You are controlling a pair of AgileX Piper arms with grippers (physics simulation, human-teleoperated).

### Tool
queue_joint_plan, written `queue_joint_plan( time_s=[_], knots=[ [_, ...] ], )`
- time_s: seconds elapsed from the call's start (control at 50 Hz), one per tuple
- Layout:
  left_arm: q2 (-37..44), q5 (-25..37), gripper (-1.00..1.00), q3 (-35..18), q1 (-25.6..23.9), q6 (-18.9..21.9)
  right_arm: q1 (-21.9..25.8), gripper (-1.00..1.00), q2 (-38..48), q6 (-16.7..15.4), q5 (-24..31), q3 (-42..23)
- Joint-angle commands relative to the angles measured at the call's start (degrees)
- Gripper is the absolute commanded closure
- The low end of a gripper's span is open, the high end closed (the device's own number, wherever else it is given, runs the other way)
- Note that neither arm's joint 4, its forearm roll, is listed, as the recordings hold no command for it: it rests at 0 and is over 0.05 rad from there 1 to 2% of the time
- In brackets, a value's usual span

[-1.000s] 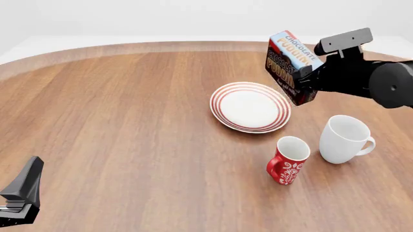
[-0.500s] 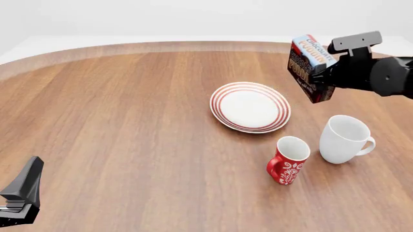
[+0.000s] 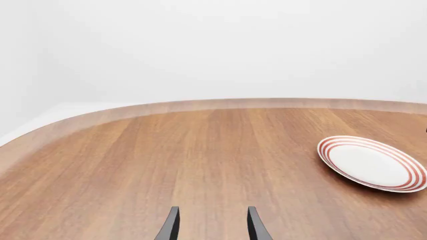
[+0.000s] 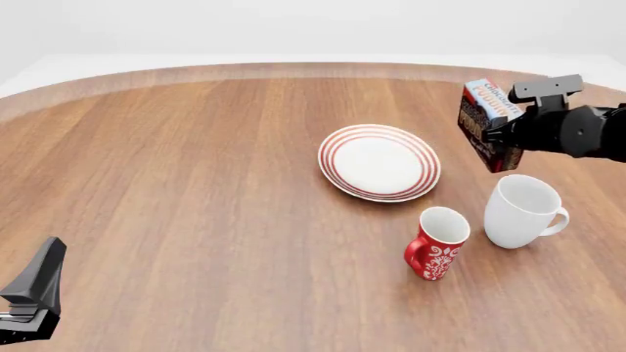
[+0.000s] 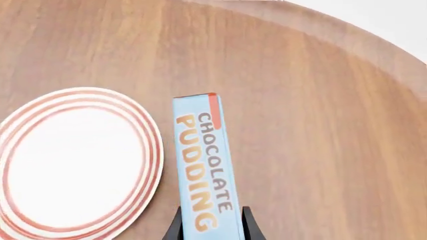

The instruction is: Put the chocolate pudding to the right of the plate.

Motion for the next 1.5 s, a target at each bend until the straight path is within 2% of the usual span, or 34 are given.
queue_joint_plan(
  time_s=[0.02, 0.22, 0.68, 0.7, 1.0, 1.16, 1.18, 1.26, 1.32, 1.36, 1.4, 1.42, 1.44, 1.5],
  knots=[
    [0.00, 0.00, -1.00, 0.00, 0.00, 0.00, -1.66, 1.00, 3.28, 0.66, -2.48, 0.89],
    [0.00, 0.00, -1.00, 0.00, 0.00, 0.00, -1.92, 1.00, 5.06, 0.85, -4.71, 2.61],
    [0.00, 0.00, -1.00, 0.00, 0.00, 0.00, -2.20, 1.00, 4.94, 0.27, -4.03, 2.40],
    [0.00, 0.00, -1.00, 0.00, 0.00, 0.00, -1.99, -1.00, 4.78, 0.39, -3.92, 2.38],
    [0.00, 0.00, -1.00, 0.00, 0.00, 0.00, -0.28, -1.00, -3.52, 0.36, -1.29, 2.25],
    [0.00, 0.00, -1.00, 0.00, 0.00, 0.00, 1.75, -1.00, -17.69, -0.91, 4.31, 1.64],
    [0.00, 0.00, -1.00, 0.00, 0.00, 0.00, 2.06, -1.00, -20.55, -1.70, 5.18, 1.85],
    [0.00, 0.00, -1.00, 0.00, 0.00, 0.00, 5.31, -1.00, -35.73, -0.78, 10.99, 2.67],
    [0.00, 0.00, -1.00, 0.00, 0.00, 0.00, 5.99, -1.00, -42.30, -2.19, 13.77, 4.06],
    [0.00, 0.00, -1.00, 0.00, 0.00, 0.00, 6.63, -1.00, -50.14, -0.47, 18.48, 4.25],
    [0.00, 0.00, -1.00, 0.00, 0.00, 0.00, 5.29, -1.00, -56.50, 0.12, 21.62, 4.71],
    [0.00, 0.00, -1.00, 0.00, 0.00, 0.00, 4.16, -1.00, -62.45, 1.22, 24.03, 4.53],
    [0.00, 0.00, -1.00, 0.00, 0.00, 0.00, 1.97, -1.00, -65.66, 2.05, 25.12, 4.37],
    [0.00, 0.00, -1.00, 0.00, 0.00, 0.00, -2.80, -1.00, -78.48, -0.05, 31.48, 2.89]
  ],
)
